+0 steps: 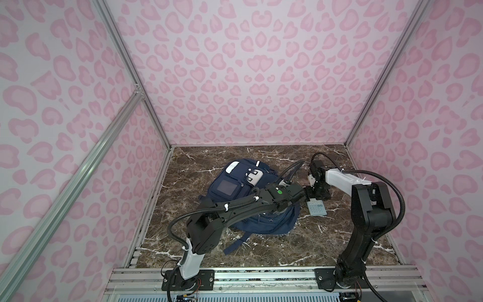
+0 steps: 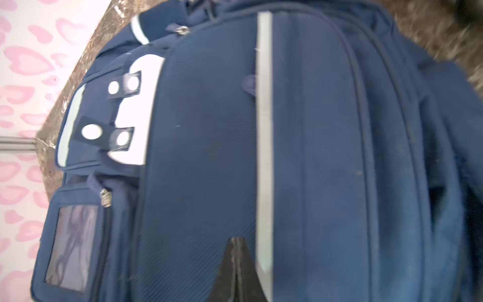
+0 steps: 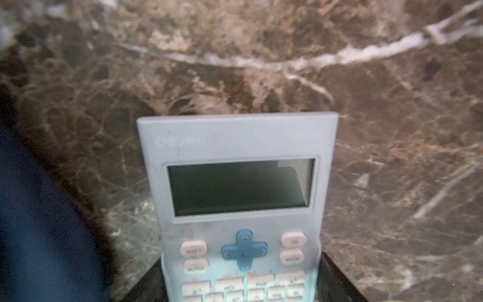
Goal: Pack books, pencil case, and school supplies into a backpack
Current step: Pick up the loose stationery from the middle-right of the table, then open the student bag at the center of the table.
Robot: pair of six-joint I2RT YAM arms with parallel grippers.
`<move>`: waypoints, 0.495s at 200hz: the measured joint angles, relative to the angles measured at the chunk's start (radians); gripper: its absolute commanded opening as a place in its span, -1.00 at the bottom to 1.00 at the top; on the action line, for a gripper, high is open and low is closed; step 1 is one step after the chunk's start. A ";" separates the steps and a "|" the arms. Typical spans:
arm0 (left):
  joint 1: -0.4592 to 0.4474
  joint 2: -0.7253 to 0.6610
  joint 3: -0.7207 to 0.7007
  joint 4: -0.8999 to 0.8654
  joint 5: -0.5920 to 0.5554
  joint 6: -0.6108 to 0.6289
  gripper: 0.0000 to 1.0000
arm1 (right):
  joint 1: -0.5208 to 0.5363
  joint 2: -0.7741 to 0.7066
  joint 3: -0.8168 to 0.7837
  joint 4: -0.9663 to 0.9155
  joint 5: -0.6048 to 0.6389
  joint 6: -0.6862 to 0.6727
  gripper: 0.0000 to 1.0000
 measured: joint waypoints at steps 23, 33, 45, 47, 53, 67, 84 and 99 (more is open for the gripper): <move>0.042 -0.116 -0.052 0.040 0.075 0.000 -0.94 | 0.006 -0.050 -0.032 0.006 -0.021 0.010 0.22; 0.056 -0.158 -0.079 0.063 0.118 0.000 -0.94 | 0.005 -0.071 -0.039 0.008 -0.021 0.020 0.21; 0.072 -0.193 -0.105 0.085 0.170 0.000 -0.80 | 0.005 -0.093 -0.046 0.014 -0.023 0.025 0.20; 0.074 -0.196 -0.108 0.087 0.178 0.000 -0.71 | 0.005 -0.096 -0.047 0.015 -0.023 0.027 0.20; 0.077 -0.201 -0.114 0.095 0.199 0.001 -0.40 | 0.005 -0.103 -0.048 0.015 -0.025 0.033 0.20; 0.077 -0.193 -0.122 0.117 0.231 0.010 0.15 | 0.006 -0.114 -0.048 0.018 -0.031 0.035 0.20; 0.056 -0.156 -0.124 0.138 0.259 0.032 0.44 | 0.007 -0.119 -0.054 0.022 -0.033 0.035 0.20; 0.035 -0.113 -0.120 0.144 0.260 0.036 0.58 | 0.007 -0.119 -0.060 0.023 -0.034 0.035 0.20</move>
